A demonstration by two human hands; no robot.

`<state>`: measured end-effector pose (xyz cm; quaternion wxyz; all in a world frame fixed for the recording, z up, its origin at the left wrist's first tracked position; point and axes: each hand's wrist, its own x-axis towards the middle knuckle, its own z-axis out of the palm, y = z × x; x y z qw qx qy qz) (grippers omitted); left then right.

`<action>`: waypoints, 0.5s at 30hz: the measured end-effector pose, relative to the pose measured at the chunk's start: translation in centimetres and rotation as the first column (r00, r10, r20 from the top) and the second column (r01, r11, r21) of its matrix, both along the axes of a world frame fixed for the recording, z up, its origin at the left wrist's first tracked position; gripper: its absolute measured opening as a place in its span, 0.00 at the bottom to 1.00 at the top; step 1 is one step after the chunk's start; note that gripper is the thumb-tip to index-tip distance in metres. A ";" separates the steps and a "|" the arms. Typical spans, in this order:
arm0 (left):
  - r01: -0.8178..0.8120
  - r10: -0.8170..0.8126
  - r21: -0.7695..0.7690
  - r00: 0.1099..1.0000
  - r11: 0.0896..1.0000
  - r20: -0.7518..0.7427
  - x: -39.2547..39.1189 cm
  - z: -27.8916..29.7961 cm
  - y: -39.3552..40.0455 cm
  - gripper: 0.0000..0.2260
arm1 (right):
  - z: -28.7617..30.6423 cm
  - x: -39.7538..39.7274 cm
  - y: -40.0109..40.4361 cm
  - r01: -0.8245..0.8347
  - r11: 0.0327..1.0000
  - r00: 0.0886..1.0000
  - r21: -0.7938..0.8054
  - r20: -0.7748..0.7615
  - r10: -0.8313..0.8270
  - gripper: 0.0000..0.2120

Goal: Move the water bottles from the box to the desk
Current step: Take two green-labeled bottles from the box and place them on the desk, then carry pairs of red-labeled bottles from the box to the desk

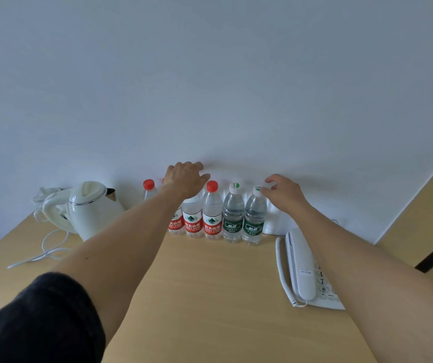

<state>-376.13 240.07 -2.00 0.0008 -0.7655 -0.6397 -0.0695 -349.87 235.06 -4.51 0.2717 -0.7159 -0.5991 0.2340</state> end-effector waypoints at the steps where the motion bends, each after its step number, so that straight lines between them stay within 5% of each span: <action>1: -0.005 0.005 -0.009 1.000 1.000 0.006 -0.1 0.1 -0.2 0.23 | 0.3 0.1 -0.2 -0.002 1.000 1.000 0.007 0.004 0.002 0.19; 15: 0.292 -0.291 0.019 0.956 0.956 -0.047 9.9 1.5 -3.4 0.25 | 3.4 4.7 -7.2 0.125 0.992 0.968 0.030 0.216 -0.128 0.26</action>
